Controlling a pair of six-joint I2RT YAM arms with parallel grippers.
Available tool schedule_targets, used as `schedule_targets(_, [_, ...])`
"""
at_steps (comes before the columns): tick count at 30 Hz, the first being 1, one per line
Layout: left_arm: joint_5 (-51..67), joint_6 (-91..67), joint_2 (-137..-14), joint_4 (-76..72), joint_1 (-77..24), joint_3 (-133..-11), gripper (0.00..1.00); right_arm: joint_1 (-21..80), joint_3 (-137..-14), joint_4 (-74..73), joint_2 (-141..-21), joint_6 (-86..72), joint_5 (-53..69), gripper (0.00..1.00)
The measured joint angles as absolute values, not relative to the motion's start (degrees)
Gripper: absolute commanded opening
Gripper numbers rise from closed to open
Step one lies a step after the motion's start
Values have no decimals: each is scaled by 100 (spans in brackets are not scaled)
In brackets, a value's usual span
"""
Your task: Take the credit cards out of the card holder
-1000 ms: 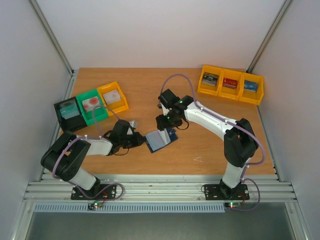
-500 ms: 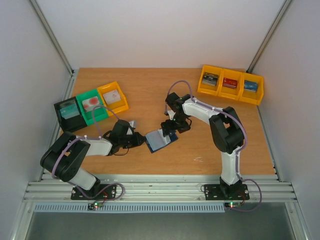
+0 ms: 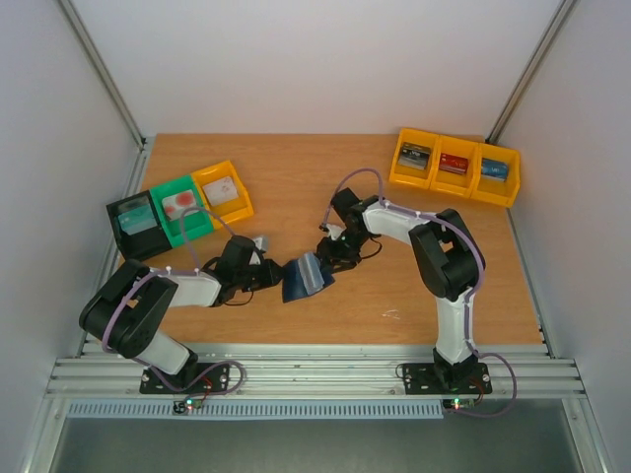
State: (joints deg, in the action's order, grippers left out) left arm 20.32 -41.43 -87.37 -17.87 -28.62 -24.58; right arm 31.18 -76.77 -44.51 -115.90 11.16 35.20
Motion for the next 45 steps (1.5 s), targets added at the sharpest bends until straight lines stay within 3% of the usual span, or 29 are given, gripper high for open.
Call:
schedule_targets(3, [2003,-4145,-8737,-1798,-2862,-2458,18,3159,-7625,-4248,-11598,919,3697,49])
schedule_targets(6, [1986,-4143,-8737,-1837,-2858,-2453,26,3253,-7537,-3968,-11609,768,3892,43])
schedule_targets(11, [2134,-4123,-8707,-2008,-2847,-2427,44,3332,-7288,-3570,-11614,569,4289,22])
schedule_targets(14, [2401,-4099,-8689,-2062,-2873,-2416,50,3376,-7190,-3175,-11616,414,4685,2])
schedule_targets(21, [2770,-4016,-8462,-2106,-2880,-2377,56,3387,-7035,-2738,-11413,128,4945,1])
schedule_targets(33, [2755,-3214,-8156,-1955,-2766,-2436,60,3253,-7074,-3846,-10348,563,3607,1])
schedule_targets(37, [2797,-2926,-8101,-1774,-2709,-2519,60,3267,-7074,-4117,-10145,795,3361,10])
schedule_targets(42, [2919,-2624,-7837,-908,-2561,-2908,63,3658,-7078,-4674,-9850,1374,2685,42])
schedule_targets(45, [2895,-2762,-7579,-285,-2484,-3035,65,4180,-7091,-4801,-9747,1553,2357,54])
